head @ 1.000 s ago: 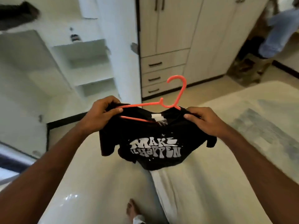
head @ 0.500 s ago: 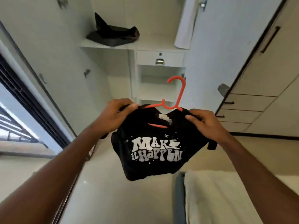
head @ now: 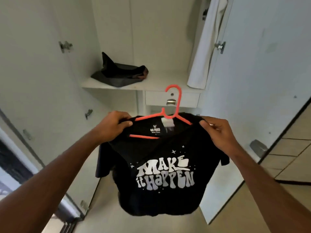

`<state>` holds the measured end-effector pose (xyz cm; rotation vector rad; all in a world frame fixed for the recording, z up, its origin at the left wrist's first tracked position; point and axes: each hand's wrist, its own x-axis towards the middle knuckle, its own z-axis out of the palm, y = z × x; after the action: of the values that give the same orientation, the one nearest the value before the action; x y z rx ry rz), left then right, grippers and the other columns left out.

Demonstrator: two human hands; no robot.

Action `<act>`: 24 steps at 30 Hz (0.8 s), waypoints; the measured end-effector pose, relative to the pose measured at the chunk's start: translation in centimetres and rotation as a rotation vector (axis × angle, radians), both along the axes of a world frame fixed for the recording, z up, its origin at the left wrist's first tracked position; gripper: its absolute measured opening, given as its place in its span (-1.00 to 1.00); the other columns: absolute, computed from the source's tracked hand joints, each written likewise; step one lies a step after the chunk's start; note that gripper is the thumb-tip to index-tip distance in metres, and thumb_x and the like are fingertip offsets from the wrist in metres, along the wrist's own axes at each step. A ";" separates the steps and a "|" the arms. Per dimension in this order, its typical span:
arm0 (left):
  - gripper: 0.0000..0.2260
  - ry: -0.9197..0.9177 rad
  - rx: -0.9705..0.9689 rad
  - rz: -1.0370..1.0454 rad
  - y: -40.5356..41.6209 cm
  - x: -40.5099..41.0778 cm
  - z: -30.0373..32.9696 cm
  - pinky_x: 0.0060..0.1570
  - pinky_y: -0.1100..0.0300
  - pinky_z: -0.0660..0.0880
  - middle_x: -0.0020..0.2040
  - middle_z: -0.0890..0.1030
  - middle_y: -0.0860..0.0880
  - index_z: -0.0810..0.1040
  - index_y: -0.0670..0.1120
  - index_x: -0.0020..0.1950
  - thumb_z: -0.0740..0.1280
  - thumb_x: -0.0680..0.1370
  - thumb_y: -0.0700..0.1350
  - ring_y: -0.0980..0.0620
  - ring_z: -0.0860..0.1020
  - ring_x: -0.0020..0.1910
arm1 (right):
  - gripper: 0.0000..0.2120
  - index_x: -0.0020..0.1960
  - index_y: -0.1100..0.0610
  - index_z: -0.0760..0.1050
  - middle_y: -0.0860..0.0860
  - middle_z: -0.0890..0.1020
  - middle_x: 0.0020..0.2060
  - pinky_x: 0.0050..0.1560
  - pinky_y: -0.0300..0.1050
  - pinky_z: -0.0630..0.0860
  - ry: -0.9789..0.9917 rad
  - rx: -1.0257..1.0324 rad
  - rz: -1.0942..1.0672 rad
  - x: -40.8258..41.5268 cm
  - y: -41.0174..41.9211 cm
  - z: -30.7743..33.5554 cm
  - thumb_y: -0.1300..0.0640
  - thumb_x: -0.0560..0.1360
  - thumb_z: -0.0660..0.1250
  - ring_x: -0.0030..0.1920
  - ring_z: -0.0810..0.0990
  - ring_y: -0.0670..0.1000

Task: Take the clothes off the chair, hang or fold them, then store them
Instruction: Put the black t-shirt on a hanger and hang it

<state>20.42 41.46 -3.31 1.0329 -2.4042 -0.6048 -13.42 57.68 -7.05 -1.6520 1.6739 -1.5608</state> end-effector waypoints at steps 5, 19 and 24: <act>-0.86 0.100 -0.092 0.015 -8.4 -2.6 2.1 -0.11 0.23 0.47 -0.16 0.65 0.10 0.62 0.06 -0.05 0.38 0.60 -0.19 0.21 0.58 -0.14 | -0.68 0.15 0.13 0.72 -0.07 0.57 0.38 0.47 -0.18 0.31 0.166 0.047 0.272 -5.2 -4.6 3.9 -0.04 0.49 0.50 0.46 0.43 -0.04; -0.85 0.258 -0.150 -0.236 -33.4 -8.9 13.3 -0.06 0.21 0.50 -0.14 0.67 0.14 0.65 0.07 -0.06 0.41 0.59 -0.20 0.18 0.62 -0.12 | -0.63 -0.17 -0.09 0.53 -0.14 0.53 -0.36 -0.23 -0.11 0.42 0.489 0.146 -0.055 -11.7 -24.3 9.1 -0.26 0.65 0.14 -0.32 0.53 -0.12; -0.79 0.357 -0.196 -0.336 -42.5 -12.4 18.9 -0.05 0.18 0.48 -0.20 0.67 0.13 0.65 0.10 -0.11 0.40 0.60 -0.22 0.20 0.59 -0.19 | -0.68 -0.17 -0.09 0.45 -0.03 0.53 -0.37 -0.33 -0.08 0.45 0.535 -0.078 -0.211 -11.2 -28.8 13.8 -0.24 0.64 0.17 -0.37 0.54 -0.04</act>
<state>8.03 -1.05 15.60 0.4009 -2.2693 -0.5921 -24.62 28.84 6.75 -2.1313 2.1287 -1.3588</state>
